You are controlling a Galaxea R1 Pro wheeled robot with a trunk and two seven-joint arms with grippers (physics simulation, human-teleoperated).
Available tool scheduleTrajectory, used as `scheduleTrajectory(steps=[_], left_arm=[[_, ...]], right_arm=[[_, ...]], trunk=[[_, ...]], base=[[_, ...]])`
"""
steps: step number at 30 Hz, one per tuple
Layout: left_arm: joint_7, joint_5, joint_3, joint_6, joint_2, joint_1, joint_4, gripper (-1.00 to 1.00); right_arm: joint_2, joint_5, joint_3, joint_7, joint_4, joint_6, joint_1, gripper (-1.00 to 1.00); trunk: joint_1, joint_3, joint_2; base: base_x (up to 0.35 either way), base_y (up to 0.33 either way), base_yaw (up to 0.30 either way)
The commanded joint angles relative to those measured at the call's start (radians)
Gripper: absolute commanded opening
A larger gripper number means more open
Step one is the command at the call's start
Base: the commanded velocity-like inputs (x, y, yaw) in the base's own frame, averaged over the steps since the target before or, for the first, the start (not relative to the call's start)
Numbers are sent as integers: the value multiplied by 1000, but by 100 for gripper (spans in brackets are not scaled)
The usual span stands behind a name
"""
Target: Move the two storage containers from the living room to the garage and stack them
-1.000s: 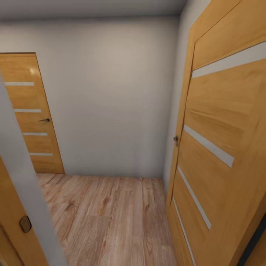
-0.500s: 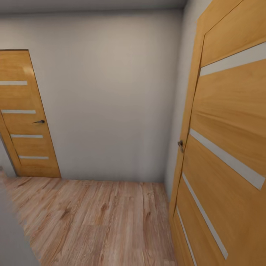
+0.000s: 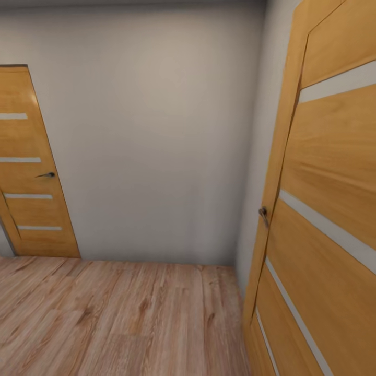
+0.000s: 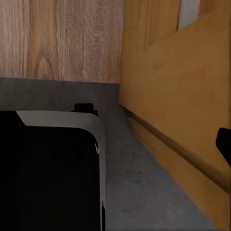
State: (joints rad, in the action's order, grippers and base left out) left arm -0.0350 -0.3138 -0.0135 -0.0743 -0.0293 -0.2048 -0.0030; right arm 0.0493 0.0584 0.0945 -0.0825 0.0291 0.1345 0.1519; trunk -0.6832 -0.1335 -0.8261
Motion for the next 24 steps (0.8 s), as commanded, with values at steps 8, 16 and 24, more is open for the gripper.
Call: scheduleTrajectory(steps=[8,16,24], left_arm=[[-2,-4,-2,-4,0,-1,1,100],[-2,-4,-2,-3,-1,-1,1,100],[-2,-4,-2,-2,-1,-1,1,100]], right_arm=[[1,6,8,-2,3,5,1,100],[1,6,8,-1,3,5,1,100],[1,5,9,-1,3,7,1,100]], trunk=[[-1,-1,-1],[-1,-1,-1],[-1,-1,-1]], base=[[323,0,0],[323,0,0],[323,0,0]])
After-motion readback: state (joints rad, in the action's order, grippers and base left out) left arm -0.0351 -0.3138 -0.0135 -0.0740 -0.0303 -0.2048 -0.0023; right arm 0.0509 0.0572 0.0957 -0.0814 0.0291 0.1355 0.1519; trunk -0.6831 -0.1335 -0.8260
